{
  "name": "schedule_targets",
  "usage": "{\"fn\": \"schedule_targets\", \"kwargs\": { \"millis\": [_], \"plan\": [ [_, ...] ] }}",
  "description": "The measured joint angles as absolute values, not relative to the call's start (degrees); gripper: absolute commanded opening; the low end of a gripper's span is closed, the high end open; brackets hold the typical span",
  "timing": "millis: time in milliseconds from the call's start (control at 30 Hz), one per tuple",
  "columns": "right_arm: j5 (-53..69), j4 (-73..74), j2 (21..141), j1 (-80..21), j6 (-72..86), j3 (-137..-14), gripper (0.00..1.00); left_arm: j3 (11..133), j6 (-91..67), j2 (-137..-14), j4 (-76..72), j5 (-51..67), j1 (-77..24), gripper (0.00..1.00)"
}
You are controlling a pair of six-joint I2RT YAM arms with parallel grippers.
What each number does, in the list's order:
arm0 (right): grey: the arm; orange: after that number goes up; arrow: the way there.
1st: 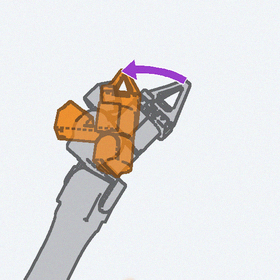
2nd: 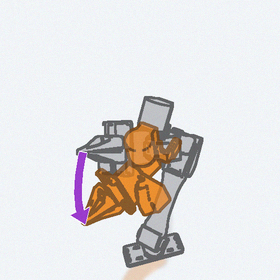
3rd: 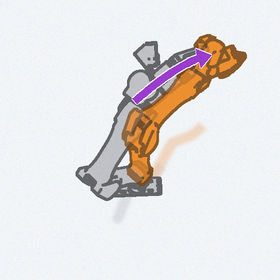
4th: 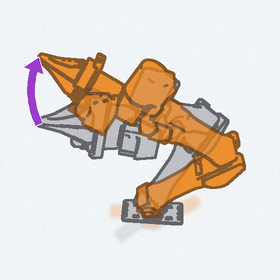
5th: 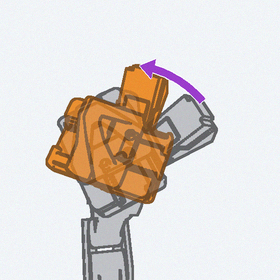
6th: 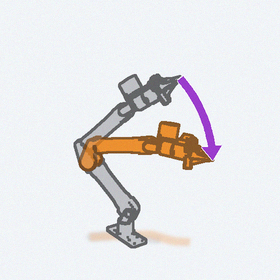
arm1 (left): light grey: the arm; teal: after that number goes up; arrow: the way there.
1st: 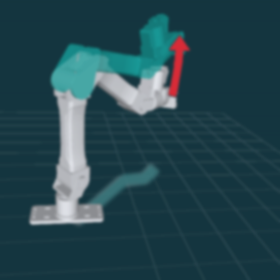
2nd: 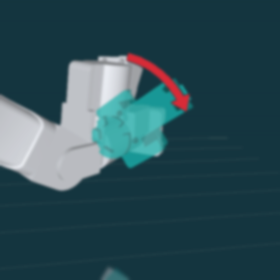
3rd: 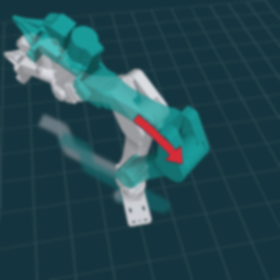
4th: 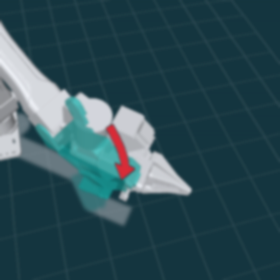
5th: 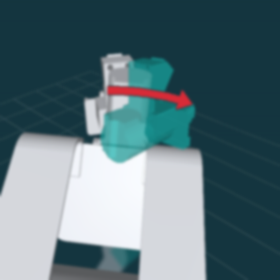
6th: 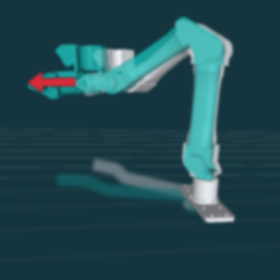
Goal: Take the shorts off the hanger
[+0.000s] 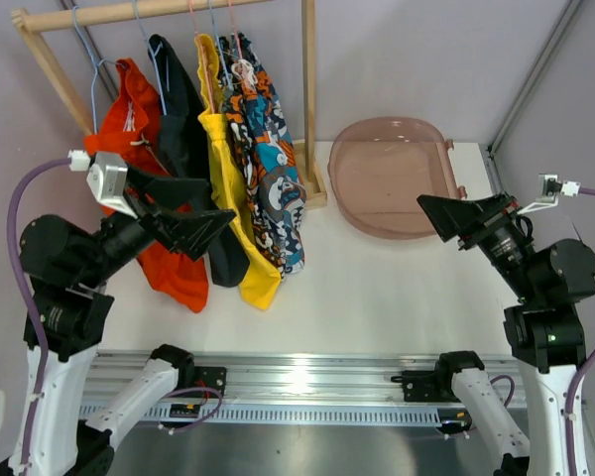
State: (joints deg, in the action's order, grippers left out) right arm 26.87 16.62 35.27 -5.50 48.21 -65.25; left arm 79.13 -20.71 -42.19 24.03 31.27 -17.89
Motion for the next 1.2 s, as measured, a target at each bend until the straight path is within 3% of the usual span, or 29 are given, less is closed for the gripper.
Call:
{"fn": "schedule_targets", "kwargs": {
  "millis": [233,633,900,1200],
  "plan": [
    [24.8,16.4,39.4,-5.5,43.8,-63.5,0.99,86.0,-19.6,-53.5,19.0,30.3,-19.3,0.99],
    [21.6,18.8,40.1,-6.4,37.3,-49.4,0.99,141.3,-13.9,-101.1,25.6,9.1,-22.7,0.99],
    [21.2,18.5,36.4,-6.8,37.2,-41.5,0.99,143.2,-14.2,-112.6,26.0,0.9,-22.7,0.99],
    [21.1,19.5,35.2,-7.0,34.4,-40.3,0.99,143.8,-15.0,-116.2,22.7,-4.9,-21.8,0.99]
  ]
}}
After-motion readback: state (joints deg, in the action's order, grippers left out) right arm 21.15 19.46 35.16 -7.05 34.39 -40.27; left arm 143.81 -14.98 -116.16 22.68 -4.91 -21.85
